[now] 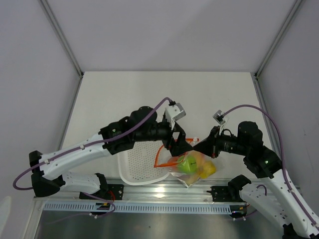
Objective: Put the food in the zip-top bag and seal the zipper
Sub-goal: Zip the zipper food storage bag at the center of the board.
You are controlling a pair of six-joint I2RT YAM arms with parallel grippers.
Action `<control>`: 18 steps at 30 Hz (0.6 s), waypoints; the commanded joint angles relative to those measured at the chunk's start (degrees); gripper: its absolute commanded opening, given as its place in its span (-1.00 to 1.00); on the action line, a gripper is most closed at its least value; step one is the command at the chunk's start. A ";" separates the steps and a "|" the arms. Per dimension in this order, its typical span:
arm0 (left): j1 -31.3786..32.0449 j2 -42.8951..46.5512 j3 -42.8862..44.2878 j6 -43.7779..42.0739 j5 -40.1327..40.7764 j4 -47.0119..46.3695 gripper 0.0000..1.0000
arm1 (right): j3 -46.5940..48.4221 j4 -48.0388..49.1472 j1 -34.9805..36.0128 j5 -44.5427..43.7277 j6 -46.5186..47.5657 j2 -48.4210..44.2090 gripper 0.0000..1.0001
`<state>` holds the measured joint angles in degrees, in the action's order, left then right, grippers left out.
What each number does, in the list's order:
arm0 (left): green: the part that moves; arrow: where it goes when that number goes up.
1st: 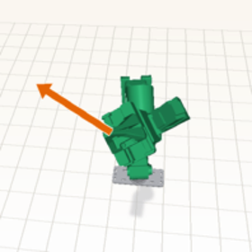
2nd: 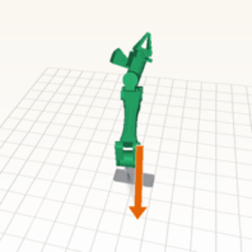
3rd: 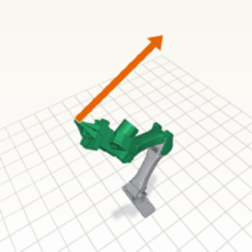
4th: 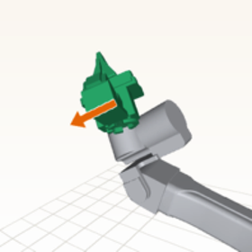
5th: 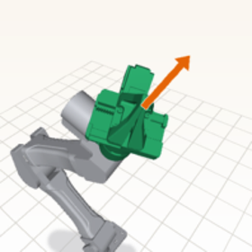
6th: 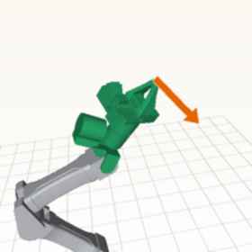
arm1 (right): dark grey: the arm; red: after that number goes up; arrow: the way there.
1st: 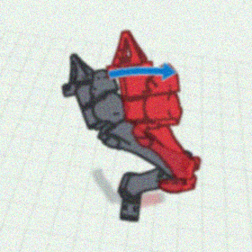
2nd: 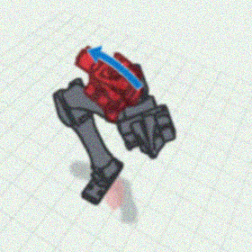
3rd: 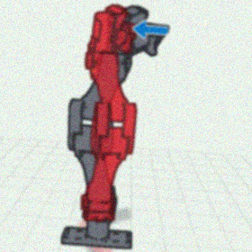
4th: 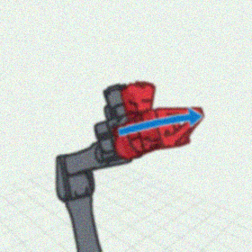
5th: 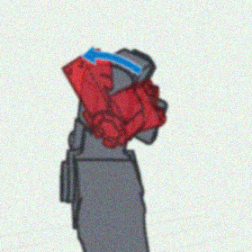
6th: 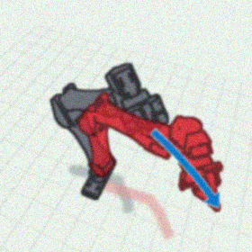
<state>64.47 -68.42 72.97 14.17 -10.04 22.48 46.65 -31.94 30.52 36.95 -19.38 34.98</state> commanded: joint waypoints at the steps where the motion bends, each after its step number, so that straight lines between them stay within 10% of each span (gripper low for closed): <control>1: -0.04 -2.41 2.18 -4.67 -5.41 -3.23 0.99 | 4.41 -0.84 0.15 2.07 1.36 -0.18 -1.00; 9: -0.92 -6.98 3.40 -6.70 -13.68 -3.24 0.93 | 5.20 -0.14 0.24 3.66 2.50 -0.88 -1.00; 18: -2.94 -8.83 0.25 -4.77 -17.64 -2.35 -0.09 | 5.20 -0.75 0.15 4.62 2.85 -0.97 -1.00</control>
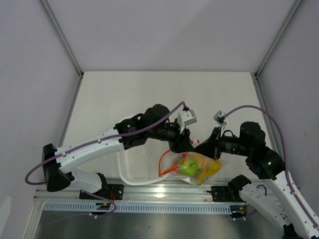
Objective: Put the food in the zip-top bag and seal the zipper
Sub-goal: Zip the zipper food storage bag at the center of the board.
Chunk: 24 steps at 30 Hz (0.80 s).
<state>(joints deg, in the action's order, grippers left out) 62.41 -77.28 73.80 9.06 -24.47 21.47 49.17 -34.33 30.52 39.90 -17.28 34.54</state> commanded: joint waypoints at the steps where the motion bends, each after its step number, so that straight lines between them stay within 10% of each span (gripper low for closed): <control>1: -1.06 0.02 -1.28 0.61 -3.22 -1.43 -0.28 | 2.69 1.46 0.15 1.76 0.93 -0.53 -1.00; 10: -3.17 2.83 -6.56 3.77 -7.70 -6.36 -0.98 | 2.16 -0.04 0.15 2.99 1.90 -1.06 -1.00; 15: -3.17 3.80 -7.09 5.26 -8.67 -7.67 -0.99 | 2.33 -0.74 0.15 2.55 1.90 -0.18 -0.98; 20: -3.26 5.99 -8.58 6.93 -7.79 -9.17 -0.99 | 4.09 -4.25 0.15 -0.35 2.60 0.96 -0.22; 24: -3.26 8.28 -9.99 8.43 -7.96 -10.66 -0.99 | 6.11 -4.96 0.06 -0.44 2.60 0.79 -0.09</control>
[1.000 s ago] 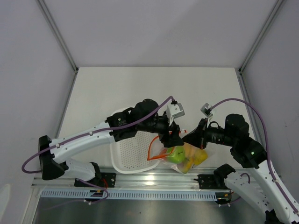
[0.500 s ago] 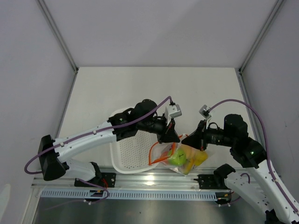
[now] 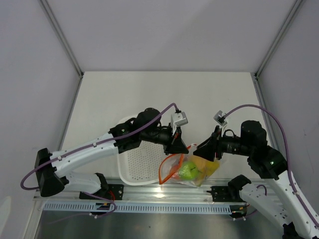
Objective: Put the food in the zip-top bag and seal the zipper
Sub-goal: Zip the zipper food storage bag at the center of the board.
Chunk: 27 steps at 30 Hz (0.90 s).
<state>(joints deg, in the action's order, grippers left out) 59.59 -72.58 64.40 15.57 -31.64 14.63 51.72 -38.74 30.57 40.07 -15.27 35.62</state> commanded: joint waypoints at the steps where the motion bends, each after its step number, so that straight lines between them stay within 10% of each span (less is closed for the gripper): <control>1: -0.44 4.45 -1.03 2.18 -0.97 -4.34 -0.99 | 4.17 -0.46 0.02 -0.26 0.42 -0.20 -0.07; 15: -0.44 6.75 -1.74 4.55 -3.87 -7.95 -0.99 | 1.72 8.94 0.11 5.88 -2.31 4.20 -0.15; 21: -0.44 6.48 -1.56 4.55 -4.57 -8.22 -0.99 | -0.39 13.78 0.11 11.16 -2.84 4.20 -0.45; 23: -0.44 6.48 -1.47 4.29 -4.40 -7.78 -0.99 | -1.27 14.57 0.11 12.21 -2.93 3.94 -0.94; 27: -0.44 6.66 -1.04 3.50 -2.91 -6.29 -0.99 | -1.89 14.40 0.11 12.75 -2.75 2.97 -1.00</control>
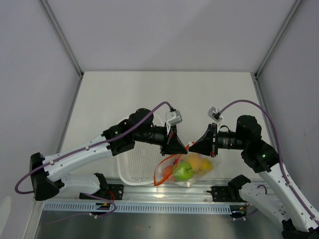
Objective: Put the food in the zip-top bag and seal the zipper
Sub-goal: Zip the zipper food storage bag at the center of the board.
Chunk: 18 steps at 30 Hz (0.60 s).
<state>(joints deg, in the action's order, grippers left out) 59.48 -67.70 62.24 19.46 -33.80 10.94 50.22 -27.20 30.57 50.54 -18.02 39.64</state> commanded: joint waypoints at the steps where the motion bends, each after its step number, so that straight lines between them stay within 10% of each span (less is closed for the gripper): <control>1: -0.33 2.13 0.44 -0.48 -0.22 -2.24 -0.99 | -0.38 2.68 0.11 1.84 0.00 -1.40 -1.00; 4: -0.33 3.10 0.86 0.31 4.78 -0.49 -0.65 | -0.30 1.98 0.11 1.05 -0.08 -2.55 -1.00; 9: -0.25 6.09 -0.18 1.45 10.24 -3.28 0.69 | -0.21 1.01 0.11 -0.88 -0.52 -2.64 -1.00; 18: 0.02 6.09 -0.19 2.51 12.71 -6.36 0.79 | -0.03 2.76 0.63 -2.90 -6.93 -4.30 -1.00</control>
<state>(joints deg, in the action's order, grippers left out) 59.48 -61.25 61.80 21.08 -22.48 7.79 49.54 -27.44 30.70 48.84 -21.50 36.75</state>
